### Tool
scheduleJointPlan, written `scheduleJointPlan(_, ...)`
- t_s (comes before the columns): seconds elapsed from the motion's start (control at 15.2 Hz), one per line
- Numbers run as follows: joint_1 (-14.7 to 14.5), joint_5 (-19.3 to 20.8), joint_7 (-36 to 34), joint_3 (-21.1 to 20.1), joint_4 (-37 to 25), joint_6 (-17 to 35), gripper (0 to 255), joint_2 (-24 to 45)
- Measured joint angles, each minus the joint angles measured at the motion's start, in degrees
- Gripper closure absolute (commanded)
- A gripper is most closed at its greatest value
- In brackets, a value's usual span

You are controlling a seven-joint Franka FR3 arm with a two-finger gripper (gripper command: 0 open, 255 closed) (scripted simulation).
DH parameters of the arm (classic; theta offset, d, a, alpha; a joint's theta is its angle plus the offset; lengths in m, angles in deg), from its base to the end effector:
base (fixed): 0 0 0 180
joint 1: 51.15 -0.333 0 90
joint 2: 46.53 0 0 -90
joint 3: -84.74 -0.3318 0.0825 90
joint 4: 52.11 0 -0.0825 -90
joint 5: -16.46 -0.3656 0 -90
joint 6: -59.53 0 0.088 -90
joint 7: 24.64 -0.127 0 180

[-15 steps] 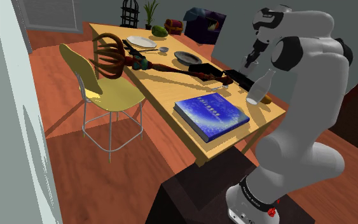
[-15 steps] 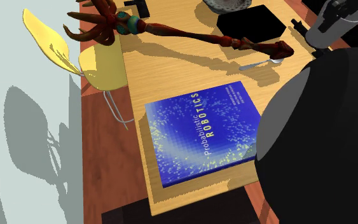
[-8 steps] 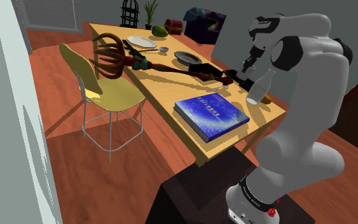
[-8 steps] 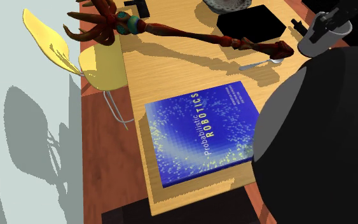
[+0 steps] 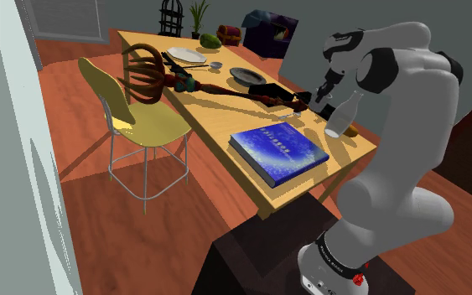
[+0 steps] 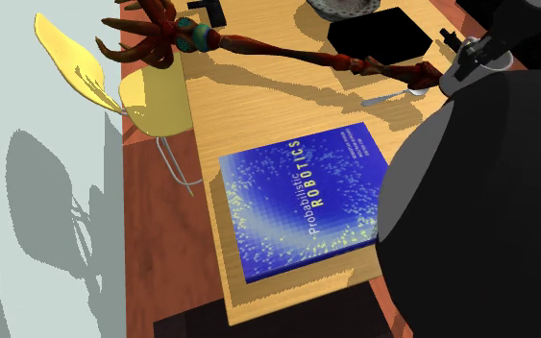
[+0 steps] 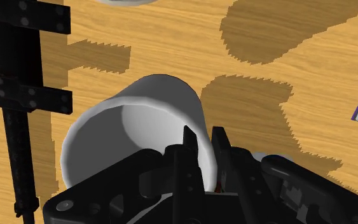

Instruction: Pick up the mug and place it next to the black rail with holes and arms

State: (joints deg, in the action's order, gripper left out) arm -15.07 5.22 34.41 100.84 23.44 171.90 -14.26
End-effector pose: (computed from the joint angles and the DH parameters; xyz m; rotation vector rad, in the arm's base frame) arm 0.4862 -0.5277 0.4274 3.0732 0.1587 0.1366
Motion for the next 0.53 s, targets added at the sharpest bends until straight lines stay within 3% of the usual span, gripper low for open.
scheduleJointPlan(0.53,-0.18,-0.51,0.58,-0.17,4.36,5.52,255,0.63)
